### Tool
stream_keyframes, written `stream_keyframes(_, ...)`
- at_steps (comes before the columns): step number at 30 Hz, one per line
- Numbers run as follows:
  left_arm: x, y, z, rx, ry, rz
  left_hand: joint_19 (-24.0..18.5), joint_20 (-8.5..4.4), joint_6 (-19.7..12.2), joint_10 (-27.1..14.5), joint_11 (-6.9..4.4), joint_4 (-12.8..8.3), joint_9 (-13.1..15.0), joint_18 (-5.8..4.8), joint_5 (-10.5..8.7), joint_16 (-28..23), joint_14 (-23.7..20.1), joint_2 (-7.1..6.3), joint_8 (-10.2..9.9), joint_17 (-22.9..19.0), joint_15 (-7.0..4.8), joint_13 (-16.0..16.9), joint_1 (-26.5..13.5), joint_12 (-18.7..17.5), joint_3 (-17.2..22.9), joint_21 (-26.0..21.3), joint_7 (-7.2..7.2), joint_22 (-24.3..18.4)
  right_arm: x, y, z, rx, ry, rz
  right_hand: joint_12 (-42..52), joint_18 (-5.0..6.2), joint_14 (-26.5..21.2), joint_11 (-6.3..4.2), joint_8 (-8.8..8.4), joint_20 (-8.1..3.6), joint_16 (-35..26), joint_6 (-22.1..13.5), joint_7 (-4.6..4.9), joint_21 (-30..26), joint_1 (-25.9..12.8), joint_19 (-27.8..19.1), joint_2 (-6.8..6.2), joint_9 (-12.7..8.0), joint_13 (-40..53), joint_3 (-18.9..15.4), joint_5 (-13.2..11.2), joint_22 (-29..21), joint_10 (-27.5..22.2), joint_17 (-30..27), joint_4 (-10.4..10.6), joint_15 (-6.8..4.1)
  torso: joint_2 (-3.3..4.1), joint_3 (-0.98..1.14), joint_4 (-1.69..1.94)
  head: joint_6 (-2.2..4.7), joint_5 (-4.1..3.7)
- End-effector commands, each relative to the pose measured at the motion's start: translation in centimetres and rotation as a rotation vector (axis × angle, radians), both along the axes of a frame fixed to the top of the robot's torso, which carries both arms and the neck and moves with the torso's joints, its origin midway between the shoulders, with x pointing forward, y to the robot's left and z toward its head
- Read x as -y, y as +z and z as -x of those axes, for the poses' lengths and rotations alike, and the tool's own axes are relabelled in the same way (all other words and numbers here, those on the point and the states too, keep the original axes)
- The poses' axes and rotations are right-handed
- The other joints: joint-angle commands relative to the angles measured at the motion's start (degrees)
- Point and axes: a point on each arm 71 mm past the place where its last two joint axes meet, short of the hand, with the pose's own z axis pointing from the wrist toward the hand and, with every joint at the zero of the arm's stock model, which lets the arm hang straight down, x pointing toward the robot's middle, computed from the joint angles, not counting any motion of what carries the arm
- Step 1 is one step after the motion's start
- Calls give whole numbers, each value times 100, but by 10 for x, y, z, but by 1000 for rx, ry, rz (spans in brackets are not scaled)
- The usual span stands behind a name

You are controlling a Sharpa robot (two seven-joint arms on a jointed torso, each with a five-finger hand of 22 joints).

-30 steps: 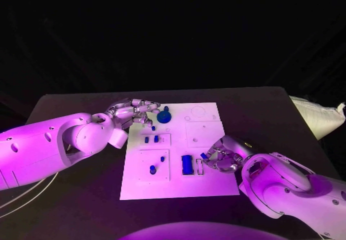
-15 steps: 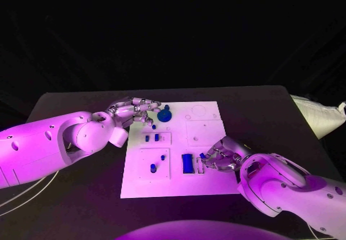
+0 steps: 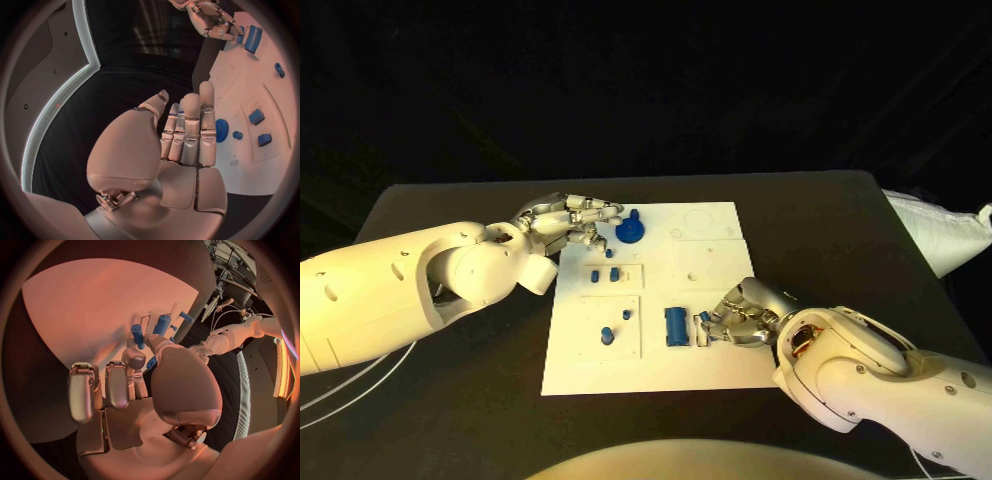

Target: Assemble the parts on the task board

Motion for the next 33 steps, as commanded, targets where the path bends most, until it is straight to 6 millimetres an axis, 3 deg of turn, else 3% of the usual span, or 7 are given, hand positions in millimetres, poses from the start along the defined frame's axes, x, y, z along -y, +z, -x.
stream_keyframes(1,2,2,1,13,-19,5,-3,38,-50,-53,6,-5,-6,110,-3,20,-51,42,32,-5,-8,8,36,19,-15,-34,-4,-5,-2,-3,1,-12,21,35,25,-58,356,-2,30,2,20,24,-9,26,-51,32,11,-16,8,-49,36,619,45,143,-6,-48,2,-1,6,-6,9)
stream_keyframes(21,2,1,1,12,-19,5,-2,38,-54,-57,8,-3,-7,110,-4,23,-52,40,33,-6,-7,9,34,23,-23,-36,-2,-6,-8,-3,5,-35,52,38,115,-60,363,-9,44,-2,55,42,-19,33,-114,38,44,-2,73,-139,26,629,77,180,27,-53,-2,3,-5,-12,30)
stream_keyframes(30,3,1,2,9,-30,7,-2,39,-54,-59,9,2,-7,109,-5,25,-52,43,36,-6,-6,9,29,27,-29,-38,-1,-8,-9,-4,6,-52,66,43,205,-66,369,-13,54,-7,89,58,-25,49,-325,53,147,17,149,-324,39,652,111,215,188,-57,2,1,1,-21,27)
stream_keyframes(33,3,1,2,8,-32,7,-2,39,-54,-59,9,2,-7,109,-5,25,-52,43,36,-6,-6,9,29,27,-29,-38,-1,-8,-9,-4,6,-51,69,44,234,-68,369,-15,58,-8,96,66,-29,55,-418,58,152,25,178,-450,165,660,121,224,257,-59,1,0,-1,-23,30)
